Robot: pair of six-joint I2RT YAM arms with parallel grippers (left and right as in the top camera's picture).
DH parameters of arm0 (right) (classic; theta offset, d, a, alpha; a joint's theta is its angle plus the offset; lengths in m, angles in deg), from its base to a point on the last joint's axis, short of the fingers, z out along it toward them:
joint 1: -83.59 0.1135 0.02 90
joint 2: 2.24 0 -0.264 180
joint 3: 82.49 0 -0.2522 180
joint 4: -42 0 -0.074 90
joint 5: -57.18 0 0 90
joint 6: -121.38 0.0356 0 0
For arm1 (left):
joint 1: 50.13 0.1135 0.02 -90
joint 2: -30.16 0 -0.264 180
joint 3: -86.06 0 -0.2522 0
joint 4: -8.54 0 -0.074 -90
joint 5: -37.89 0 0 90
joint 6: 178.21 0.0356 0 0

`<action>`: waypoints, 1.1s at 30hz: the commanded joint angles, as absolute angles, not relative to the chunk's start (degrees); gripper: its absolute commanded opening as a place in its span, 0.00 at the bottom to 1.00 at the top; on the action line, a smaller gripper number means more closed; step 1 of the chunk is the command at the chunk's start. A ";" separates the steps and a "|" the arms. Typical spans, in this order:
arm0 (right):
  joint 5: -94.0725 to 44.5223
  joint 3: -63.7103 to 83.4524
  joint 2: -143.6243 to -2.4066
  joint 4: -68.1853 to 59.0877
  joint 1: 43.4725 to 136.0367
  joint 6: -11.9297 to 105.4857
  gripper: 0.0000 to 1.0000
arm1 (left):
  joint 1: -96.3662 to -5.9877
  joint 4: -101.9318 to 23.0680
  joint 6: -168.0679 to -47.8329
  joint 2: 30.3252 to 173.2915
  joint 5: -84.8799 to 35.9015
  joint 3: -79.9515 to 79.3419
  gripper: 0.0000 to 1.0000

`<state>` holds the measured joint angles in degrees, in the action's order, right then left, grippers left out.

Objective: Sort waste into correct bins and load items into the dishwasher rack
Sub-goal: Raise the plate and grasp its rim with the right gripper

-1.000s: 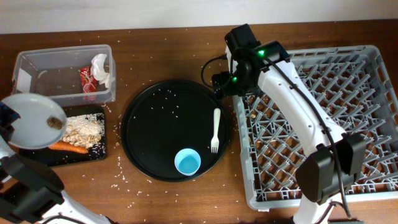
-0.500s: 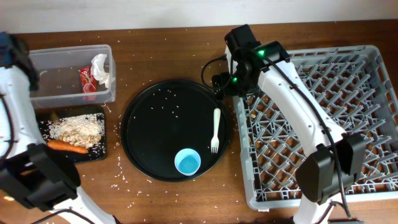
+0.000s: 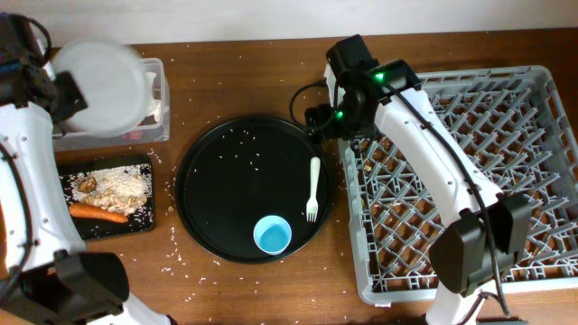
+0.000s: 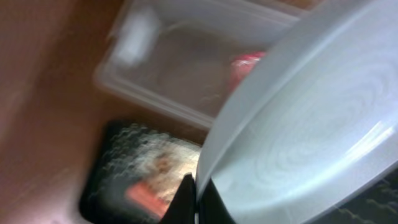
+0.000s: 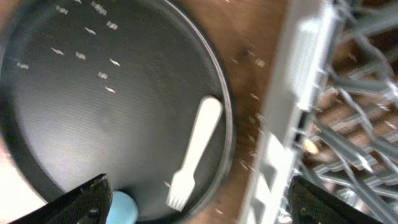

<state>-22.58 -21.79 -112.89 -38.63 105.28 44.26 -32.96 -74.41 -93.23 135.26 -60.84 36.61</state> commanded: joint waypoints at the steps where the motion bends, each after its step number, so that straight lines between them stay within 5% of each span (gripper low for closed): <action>1: -10.34 -22.18 -113.20 -33.19 105.26 43.89 0.86 | -37.24 -70.48 -88.44 133.58 -36.77 37.84 0.00; 5: -9.03 -22.20 -111.63 -23.71 104.39 50.14 0.81 | -44.13 -61.54 -88.60 134.39 -36.75 37.84 0.00; 16: -6.01 -22.20 -102.16 -27.07 96.30 46.78 0.87 | -59.34 -61.28 -88.60 137.66 -36.38 37.84 0.00; 33: -6.01 -22.20 -102.25 -28.56 96.34 46.58 0.92 | -60.63 -61.89 -88.60 141.73 -31.55 37.77 0.00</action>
